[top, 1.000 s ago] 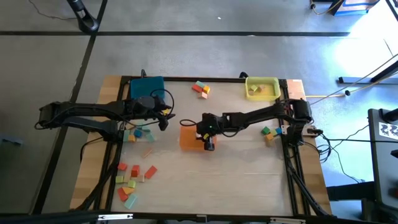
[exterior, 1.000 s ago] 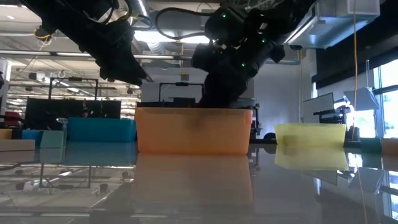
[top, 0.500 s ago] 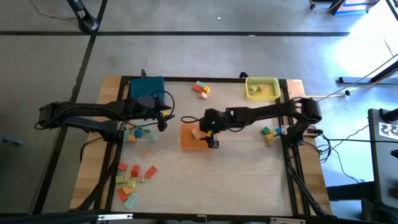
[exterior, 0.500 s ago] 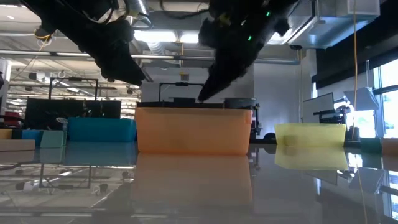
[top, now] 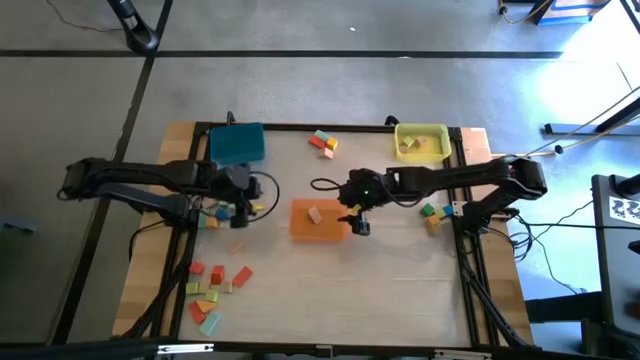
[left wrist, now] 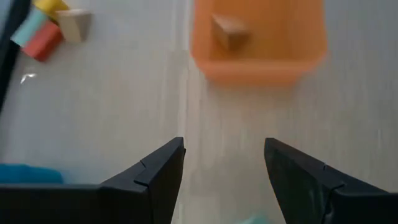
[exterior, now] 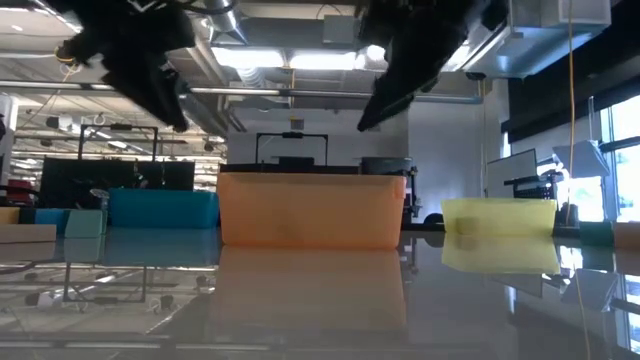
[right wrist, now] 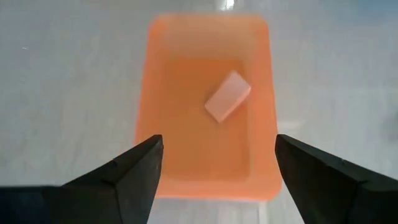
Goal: Sort blocks by size
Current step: Put the blue triangular block into the orange bin
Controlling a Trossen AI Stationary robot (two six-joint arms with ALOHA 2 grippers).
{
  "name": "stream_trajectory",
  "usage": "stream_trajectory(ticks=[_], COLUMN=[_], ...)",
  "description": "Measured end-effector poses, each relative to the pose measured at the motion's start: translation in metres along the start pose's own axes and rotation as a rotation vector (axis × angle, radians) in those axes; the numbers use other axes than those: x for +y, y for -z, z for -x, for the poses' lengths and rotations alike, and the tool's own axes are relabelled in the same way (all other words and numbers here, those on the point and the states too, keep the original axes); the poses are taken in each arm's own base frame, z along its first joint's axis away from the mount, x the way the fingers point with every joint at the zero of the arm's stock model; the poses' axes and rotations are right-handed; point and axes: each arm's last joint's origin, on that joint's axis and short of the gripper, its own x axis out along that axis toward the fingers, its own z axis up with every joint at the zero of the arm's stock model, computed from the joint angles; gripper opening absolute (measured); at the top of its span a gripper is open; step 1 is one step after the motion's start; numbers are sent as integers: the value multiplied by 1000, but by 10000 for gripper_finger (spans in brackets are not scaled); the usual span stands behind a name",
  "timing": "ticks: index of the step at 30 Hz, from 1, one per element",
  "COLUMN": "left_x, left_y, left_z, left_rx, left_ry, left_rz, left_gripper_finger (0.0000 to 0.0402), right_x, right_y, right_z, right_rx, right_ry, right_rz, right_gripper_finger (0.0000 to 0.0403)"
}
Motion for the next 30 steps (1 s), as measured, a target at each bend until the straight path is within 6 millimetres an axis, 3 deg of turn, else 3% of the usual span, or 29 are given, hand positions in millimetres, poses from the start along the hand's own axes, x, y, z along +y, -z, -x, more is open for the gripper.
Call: stream_trajectory(ticks=[5,20,30], left_x=[-4,2,-12], left_y=[3,7,16], left_z=[-3,-20,-20], left_rx=[54,179,279], left_ry=[19,41,155], left_rz=[-79,0,-420], left_gripper_finger=[210,210,210], right_x=[0,-2,-3], right_y=[11,13,13], right_z=[-9,-10,-10], right_rx=[3,-1,-2], right_ry=[2,49,73], right_rz=[-39,-56,-55], right_gripper_finger=[308,308,308])
